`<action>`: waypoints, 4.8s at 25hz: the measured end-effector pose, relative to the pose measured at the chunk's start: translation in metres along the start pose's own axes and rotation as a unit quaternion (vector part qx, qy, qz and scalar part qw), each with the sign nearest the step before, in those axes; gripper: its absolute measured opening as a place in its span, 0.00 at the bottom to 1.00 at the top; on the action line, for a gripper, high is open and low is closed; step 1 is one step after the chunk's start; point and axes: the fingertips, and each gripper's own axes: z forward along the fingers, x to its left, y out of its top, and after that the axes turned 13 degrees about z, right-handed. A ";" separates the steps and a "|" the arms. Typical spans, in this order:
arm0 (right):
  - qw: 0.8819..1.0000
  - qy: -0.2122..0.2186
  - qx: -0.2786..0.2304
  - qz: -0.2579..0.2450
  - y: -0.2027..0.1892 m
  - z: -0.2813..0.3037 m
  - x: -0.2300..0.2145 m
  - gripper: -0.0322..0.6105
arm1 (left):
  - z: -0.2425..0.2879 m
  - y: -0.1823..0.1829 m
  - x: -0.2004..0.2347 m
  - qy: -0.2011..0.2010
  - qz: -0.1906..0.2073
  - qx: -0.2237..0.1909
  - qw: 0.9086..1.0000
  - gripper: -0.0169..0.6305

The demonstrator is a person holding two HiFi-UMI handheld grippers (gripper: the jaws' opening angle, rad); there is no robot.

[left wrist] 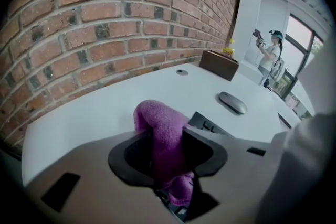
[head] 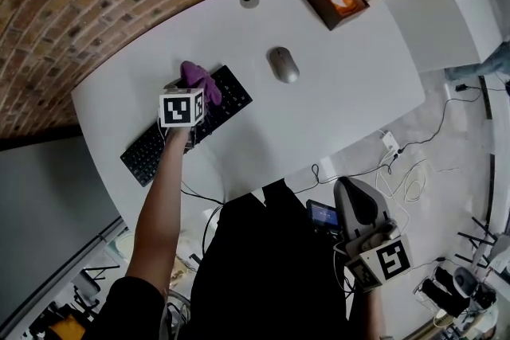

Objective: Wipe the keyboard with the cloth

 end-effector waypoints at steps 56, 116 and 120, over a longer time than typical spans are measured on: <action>0.999 0.014 -0.028 -0.010 0.027 -0.013 -0.034 0.08 | -0.013 0.027 -0.247 -0.239 0.101 -0.009 0.966 0.27; 0.998 0.035 -0.016 -0.046 0.020 -0.001 0.000 0.08 | -0.131 0.036 -0.232 -0.211 0.072 -0.134 0.966 0.33; 0.998 0.039 -0.008 -0.055 0.015 0.012 0.013 0.08 | -0.164 0.033 -0.211 -0.197 0.054 -0.159 0.966 0.28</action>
